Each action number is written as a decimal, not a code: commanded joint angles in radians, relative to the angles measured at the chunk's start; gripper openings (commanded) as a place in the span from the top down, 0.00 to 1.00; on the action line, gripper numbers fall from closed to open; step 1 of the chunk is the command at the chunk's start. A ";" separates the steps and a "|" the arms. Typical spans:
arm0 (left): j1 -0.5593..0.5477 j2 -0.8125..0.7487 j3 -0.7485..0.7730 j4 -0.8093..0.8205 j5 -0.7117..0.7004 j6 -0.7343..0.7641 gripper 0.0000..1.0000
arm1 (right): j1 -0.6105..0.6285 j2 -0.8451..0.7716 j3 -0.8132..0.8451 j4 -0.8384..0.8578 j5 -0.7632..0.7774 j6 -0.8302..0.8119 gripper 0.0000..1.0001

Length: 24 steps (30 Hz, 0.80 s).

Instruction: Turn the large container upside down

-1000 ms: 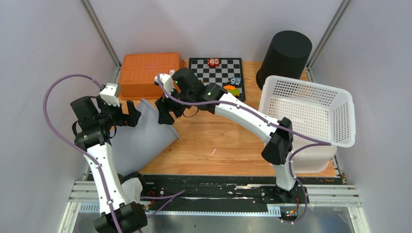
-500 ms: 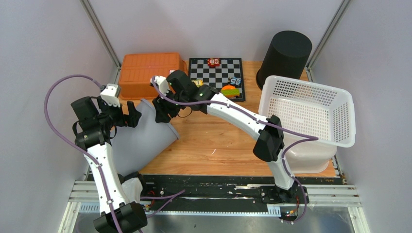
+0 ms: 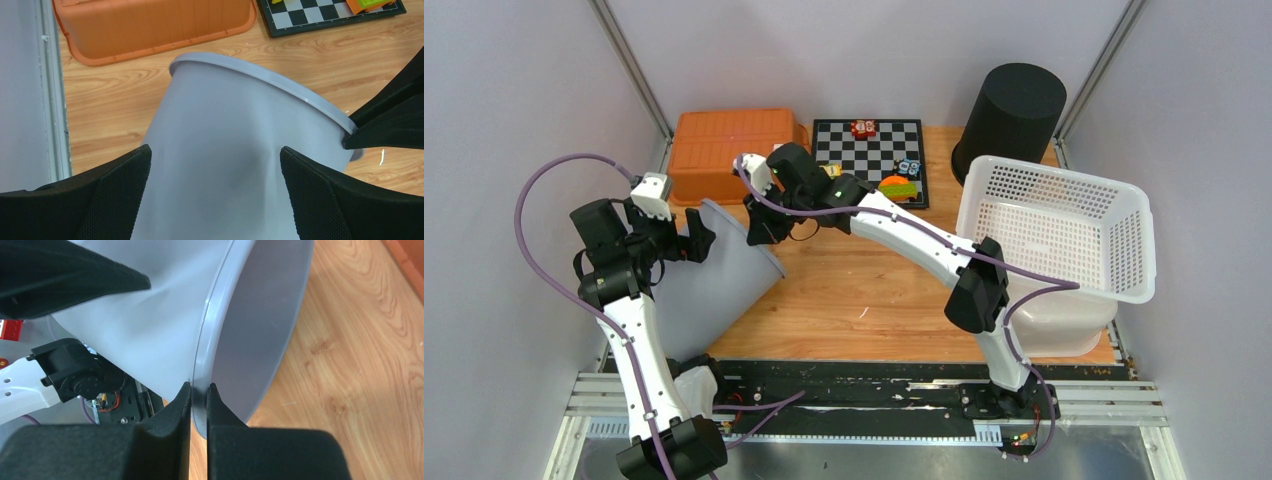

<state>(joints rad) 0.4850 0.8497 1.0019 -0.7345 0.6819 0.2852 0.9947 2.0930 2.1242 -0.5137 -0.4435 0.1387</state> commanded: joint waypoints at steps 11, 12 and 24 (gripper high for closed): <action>0.005 -0.042 0.088 -0.045 -0.005 0.068 0.00 | -0.063 -0.292 -0.288 0.014 0.092 0.097 0.98; 0.006 -0.045 0.108 -0.068 -0.007 0.083 0.00 | -0.077 -0.316 -0.320 0.020 0.093 0.103 0.98; 0.006 -0.030 0.166 -0.407 -0.058 0.485 0.00 | -0.186 -0.566 -0.610 0.070 0.160 0.160 0.98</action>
<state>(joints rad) 0.4850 0.7990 1.1984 -0.9791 0.6361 0.5854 0.8104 1.5848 1.5848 -0.4923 -0.3115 0.2687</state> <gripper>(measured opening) 0.997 0.088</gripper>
